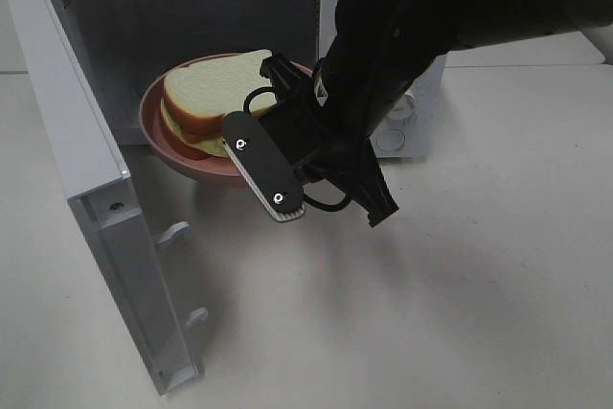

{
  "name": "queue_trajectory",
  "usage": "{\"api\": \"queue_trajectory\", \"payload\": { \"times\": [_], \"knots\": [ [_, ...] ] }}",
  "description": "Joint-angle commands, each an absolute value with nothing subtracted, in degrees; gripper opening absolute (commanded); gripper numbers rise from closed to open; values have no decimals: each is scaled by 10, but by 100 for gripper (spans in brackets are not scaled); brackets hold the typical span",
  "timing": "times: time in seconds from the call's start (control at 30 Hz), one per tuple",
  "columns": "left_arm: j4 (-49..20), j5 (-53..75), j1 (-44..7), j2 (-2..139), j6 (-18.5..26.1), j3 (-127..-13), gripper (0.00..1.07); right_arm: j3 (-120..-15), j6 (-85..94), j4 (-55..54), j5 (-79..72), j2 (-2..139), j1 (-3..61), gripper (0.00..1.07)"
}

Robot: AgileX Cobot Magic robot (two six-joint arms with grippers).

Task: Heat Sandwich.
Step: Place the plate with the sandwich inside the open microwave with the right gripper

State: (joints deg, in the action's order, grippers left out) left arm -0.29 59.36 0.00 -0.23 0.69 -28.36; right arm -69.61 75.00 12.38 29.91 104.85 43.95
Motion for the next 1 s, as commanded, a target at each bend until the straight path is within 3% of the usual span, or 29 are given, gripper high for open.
{"api": "queue_trajectory", "payload": {
  "times": [0.03, 1.0],
  "knots": [
    [-6, 588, 0, -18, 6, -282, 106, -717, 753, 125, 293, 1054, 442, 0],
    [-6, 588, 0, -18, 6, -282, 106, -948, 670, 127, 384, 1206, 440, 0]
  ]
}}
